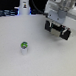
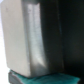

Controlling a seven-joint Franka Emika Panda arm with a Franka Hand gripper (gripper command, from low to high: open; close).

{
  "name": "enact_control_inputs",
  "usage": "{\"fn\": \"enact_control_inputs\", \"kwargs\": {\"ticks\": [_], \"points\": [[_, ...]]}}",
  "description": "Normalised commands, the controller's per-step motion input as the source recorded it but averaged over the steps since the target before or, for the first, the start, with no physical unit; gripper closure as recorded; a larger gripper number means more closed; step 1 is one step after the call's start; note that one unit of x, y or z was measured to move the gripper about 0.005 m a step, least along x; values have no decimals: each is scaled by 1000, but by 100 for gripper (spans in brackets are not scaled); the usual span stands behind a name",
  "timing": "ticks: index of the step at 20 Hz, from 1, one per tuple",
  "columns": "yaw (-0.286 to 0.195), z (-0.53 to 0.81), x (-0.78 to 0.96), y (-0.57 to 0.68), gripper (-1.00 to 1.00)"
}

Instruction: Open the kcup holder, insert the kcup into the holder, and close the kcup holder

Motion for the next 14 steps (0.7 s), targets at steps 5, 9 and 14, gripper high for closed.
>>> {"fn": "enact_control_inputs", "kwargs": {"ticks": [5, 9, 14], "points": [[-74, 107, 841, -472, 100], [-69, 99, 810, -477, 100], [-69, 74, 663, -431, 100]]}}
